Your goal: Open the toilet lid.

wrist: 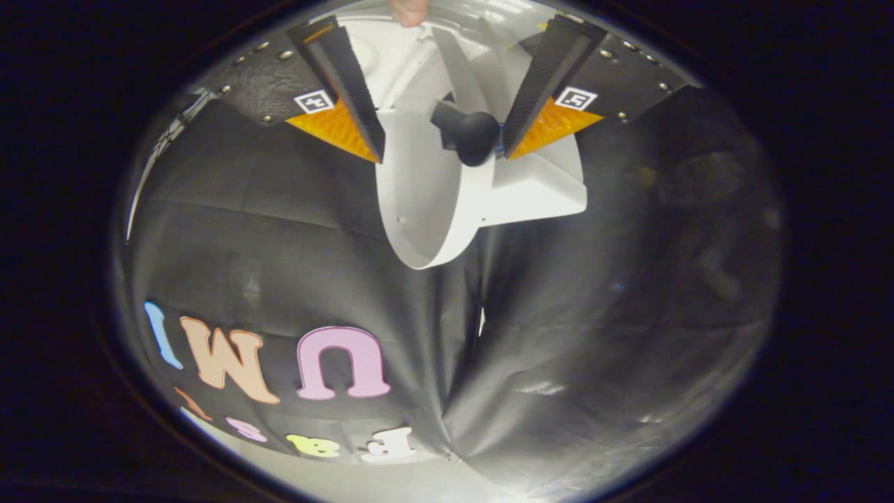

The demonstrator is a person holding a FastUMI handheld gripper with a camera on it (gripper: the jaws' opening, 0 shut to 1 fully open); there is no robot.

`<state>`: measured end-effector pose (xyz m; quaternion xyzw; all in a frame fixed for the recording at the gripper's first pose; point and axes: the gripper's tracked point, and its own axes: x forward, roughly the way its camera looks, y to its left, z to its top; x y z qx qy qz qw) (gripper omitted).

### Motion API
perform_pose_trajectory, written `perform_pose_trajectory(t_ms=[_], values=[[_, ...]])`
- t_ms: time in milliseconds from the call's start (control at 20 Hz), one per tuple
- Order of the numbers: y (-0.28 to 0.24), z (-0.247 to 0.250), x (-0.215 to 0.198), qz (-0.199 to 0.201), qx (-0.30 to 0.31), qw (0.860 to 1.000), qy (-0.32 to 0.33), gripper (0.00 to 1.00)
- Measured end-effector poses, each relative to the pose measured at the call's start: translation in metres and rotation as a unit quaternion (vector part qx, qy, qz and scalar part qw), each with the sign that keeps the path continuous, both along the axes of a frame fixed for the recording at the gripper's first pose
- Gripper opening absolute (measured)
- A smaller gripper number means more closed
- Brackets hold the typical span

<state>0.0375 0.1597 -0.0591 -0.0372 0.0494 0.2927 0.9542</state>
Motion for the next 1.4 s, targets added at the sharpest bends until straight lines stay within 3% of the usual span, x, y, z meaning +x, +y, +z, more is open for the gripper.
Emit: perform_pose_trajectory(t_ms=[400,850,1400], values=[[-0.018,0.038,-0.023,0.036,0.094,0.995,0.007,0.99],[-0.07,0.057,-0.015,-0.008,0.059,0.998,-0.025,0.99],[-0.141,0.066,-0.01,-0.065,0.065,0.996,-0.018,0.99]])
